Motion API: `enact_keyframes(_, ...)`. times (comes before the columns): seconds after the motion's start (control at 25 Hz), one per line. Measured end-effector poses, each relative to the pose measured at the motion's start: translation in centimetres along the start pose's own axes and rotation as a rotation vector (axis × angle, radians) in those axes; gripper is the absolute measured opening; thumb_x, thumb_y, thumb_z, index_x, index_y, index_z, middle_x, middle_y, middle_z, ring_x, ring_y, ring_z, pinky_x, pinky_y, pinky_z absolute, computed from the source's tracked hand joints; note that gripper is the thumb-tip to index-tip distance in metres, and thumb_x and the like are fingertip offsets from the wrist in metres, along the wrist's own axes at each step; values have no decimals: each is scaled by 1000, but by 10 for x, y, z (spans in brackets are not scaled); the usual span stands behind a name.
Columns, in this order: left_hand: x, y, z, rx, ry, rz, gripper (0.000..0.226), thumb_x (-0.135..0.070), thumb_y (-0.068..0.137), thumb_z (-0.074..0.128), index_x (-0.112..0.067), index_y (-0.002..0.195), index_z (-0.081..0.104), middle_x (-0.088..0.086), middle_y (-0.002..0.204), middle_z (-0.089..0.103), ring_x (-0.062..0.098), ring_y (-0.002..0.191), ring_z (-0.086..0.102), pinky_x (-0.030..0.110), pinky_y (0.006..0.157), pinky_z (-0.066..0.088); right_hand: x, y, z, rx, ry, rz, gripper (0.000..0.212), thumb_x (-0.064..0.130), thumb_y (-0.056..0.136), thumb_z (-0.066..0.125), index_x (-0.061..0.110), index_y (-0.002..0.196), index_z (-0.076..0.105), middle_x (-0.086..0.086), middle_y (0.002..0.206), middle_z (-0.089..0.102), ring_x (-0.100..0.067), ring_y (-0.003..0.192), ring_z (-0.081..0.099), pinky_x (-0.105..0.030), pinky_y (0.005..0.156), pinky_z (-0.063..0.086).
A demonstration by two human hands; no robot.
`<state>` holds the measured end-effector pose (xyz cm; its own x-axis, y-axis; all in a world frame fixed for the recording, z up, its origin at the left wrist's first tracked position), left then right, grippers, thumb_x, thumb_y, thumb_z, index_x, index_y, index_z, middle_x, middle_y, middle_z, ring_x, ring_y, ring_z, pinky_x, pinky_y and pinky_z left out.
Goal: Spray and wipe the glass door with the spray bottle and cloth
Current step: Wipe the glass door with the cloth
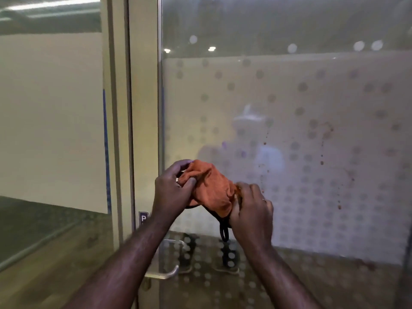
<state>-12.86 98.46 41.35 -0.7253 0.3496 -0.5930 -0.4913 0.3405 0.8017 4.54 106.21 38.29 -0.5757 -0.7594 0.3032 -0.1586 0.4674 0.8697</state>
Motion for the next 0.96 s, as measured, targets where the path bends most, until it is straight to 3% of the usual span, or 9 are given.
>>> enact_keyframes(0.04,-3,6,1,-13,-2,26,43,8,79,69,-18,112,72,-19,97,68,-22,89,61,-4,76,42,2,-1,0,5,9,10,33,15,83,61,17,116,57,-5,104,60,-30,90,60,-43,78,44)
enact_keyframes(0.12,35,57,10,151,-130,69,41,8,79,68,-20,109,71,-16,96,69,-21,87,61,-4,76,42,34,5,40,-136,-142,114,37,35,90,52,17,123,51,-6,114,58,-30,100,57,-45,83,43)
enact_keyframes(0.24,13,56,28,187,-177,120,40,5,79,68,-24,108,71,-23,94,67,-19,85,61,-3,76,43,38,0,40,-178,-292,0,75,69,84,43,17,138,43,-12,139,46,-30,122,44,-48,97,35)
enact_keyframes(0.4,15,60,32,216,-276,171,39,-4,79,69,-21,114,72,-25,100,68,-17,94,63,-1,82,44,46,9,66,-193,-417,-46,87,53,75,67,22,147,28,-17,153,25,-36,136,33,-55,103,30)
enact_keyframes(0.52,17,70,34,268,-312,229,42,-9,80,68,-20,120,71,-21,109,69,-14,102,63,3,87,47,29,27,69,-291,-423,-85,87,39,71,82,29,142,33,-18,146,40,-37,117,50,-52,88,45)
enact_keyframes(0.64,26,79,34,299,-315,275,43,-29,86,69,-24,129,65,-12,121,68,0,110,65,15,92,53,20,47,68,-354,-432,-164,82,41,73,81,33,140,35,-13,142,39,-35,109,50,-50,82,48)
enact_keyframes(0.72,39,84,31,242,-266,289,50,-44,89,62,-23,135,59,-8,131,64,6,120,60,17,100,48,10,63,66,-378,-394,-116,83,39,75,79,32,143,32,-11,142,34,-35,111,45,-50,84,45)
enact_keyframes(0.84,60,91,30,81,-153,295,58,-45,93,55,-17,143,51,-5,145,52,8,137,45,15,114,33,4,84,62,-400,-355,-71,72,35,82,64,30,145,31,-11,145,32,-34,115,39,-52,88,42)
enact_keyframes(0.96,76,98,33,-4,-90,294,60,-42,96,52,-14,148,44,1,154,46,10,145,38,20,119,31,4,103,70,-372,-350,-101,67,39,87,53,19,148,35,-10,153,34,-33,128,36,-54,96,38)
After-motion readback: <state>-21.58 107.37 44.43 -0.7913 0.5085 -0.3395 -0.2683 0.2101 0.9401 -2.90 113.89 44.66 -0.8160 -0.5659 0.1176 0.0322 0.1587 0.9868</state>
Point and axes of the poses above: each hand's wrist, its own y-axis towards the middle knuckle, its own z-axis out of the palm, x = y × z, the point moved 3 cm from there along y, towards the middle knuckle
